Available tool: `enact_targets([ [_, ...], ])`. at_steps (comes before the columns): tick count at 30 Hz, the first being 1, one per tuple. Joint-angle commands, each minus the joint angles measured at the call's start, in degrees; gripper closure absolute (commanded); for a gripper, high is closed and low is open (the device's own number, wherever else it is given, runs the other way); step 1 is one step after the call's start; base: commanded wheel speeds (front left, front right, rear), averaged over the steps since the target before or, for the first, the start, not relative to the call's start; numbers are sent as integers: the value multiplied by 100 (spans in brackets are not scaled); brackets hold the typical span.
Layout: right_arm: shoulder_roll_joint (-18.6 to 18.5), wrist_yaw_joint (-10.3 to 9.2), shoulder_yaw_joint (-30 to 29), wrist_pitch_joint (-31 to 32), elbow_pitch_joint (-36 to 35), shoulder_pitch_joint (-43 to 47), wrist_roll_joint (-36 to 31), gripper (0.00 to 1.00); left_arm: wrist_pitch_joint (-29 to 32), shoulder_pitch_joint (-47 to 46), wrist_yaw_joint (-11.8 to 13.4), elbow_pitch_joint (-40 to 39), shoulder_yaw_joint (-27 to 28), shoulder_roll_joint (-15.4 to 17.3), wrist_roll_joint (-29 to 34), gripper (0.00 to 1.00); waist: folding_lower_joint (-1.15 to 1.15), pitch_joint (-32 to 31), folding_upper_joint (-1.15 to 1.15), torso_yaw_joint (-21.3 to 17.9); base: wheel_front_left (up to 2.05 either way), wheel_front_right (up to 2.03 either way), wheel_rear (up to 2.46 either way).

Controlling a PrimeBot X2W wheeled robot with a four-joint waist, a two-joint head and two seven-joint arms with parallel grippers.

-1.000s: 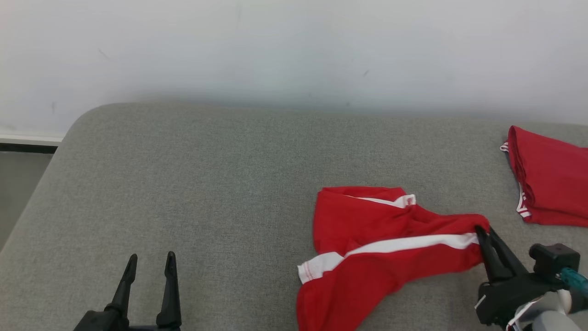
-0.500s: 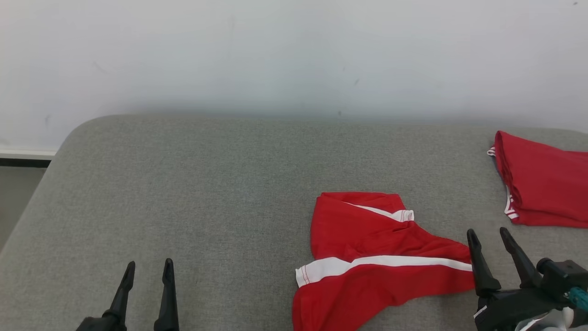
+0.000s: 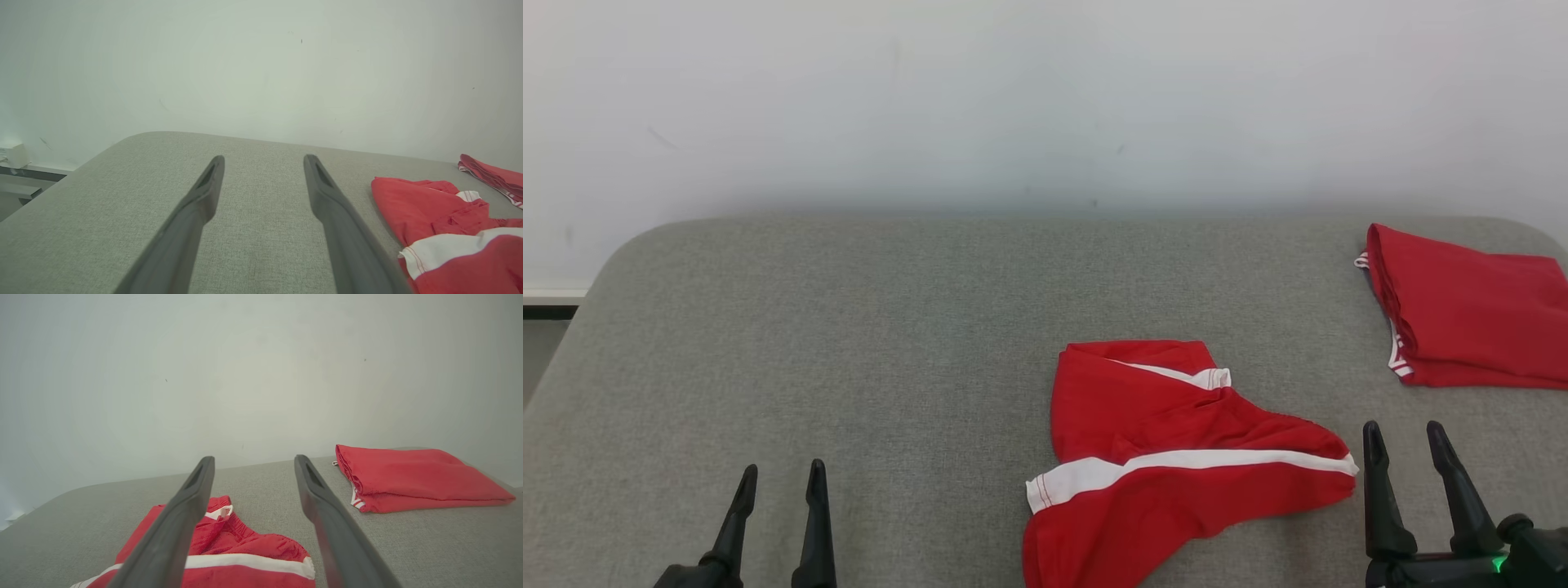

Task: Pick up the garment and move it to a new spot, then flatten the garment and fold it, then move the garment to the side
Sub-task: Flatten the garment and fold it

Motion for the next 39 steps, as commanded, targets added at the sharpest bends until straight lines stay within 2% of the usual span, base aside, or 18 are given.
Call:
enact_targets([
  [1, 16, -11, -19, 0, -26, 68, -34, 0, -17, 62, -18, -10, 5, 17, -38, 0, 0, 12, 0, -27, 0, 0, 0],
  [8, 124, -11, 7, 0, -125, 137, -150, 0, -18, -118, -86, 76, -129, 36, 1, 0, 0, 64, 0, -180, 0, 0, 0],
  [17, 128, -11, 140, -1, -59, -29, -184, 0, 100, -700, -231, 459, -900, -51, 46, 0, 0, 217, 0, -415, 0, 0, 0],
  [25, 137, -11, 201, 0, 29, -171, -141, 0, 104, -983, -280, 1202, -1518, -111, -68, 0, 0, 405, 0, -746, 0, 0, 0],
  [39, 45, -11, 304, 0, 92, -320, -135, 0, 20, -1399, -288, 2579, -1858, -157, -413, 0, 0, 601, 0, -1167, 0, 0, 0],
])
